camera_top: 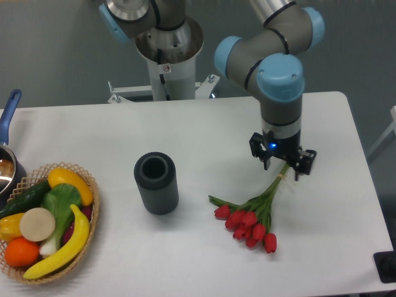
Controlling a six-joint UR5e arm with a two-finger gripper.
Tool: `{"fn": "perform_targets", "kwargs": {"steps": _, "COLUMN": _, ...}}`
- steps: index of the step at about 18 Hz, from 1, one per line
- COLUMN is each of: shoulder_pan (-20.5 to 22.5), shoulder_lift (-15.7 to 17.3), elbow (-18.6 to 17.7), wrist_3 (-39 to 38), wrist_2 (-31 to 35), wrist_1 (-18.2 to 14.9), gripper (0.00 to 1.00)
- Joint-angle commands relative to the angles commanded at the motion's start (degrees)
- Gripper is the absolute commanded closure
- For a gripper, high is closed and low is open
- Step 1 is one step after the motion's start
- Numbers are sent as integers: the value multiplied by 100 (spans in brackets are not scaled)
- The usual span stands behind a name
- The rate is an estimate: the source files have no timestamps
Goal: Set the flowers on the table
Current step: 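Open the gripper and lift it away from the tulip stems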
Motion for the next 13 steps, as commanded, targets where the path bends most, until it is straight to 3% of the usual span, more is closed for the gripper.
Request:
{"fn": "perform_targets", "kwargs": {"steps": 5, "shoulder_pan": 237, "shoulder_lift": 18, "elbow": 387, "wrist_3": 728, "wrist_2": 9, "wrist_1": -263, "gripper": 0}}
{"fn": "perform_targets", "kwargs": {"steps": 10, "shoulder_pan": 782, "shoulder_lift": 272, "elbow": 361, "wrist_3": 1906, "wrist_2": -271, "wrist_1": -544, "gripper": 0}}
{"fn": "perform_targets", "kwargs": {"steps": 13, "shoulder_pan": 1055, "shoulder_lift": 430, "elbow": 282, "wrist_3": 2197, "wrist_2": -562, "wrist_1": -746, "gripper": 0}}
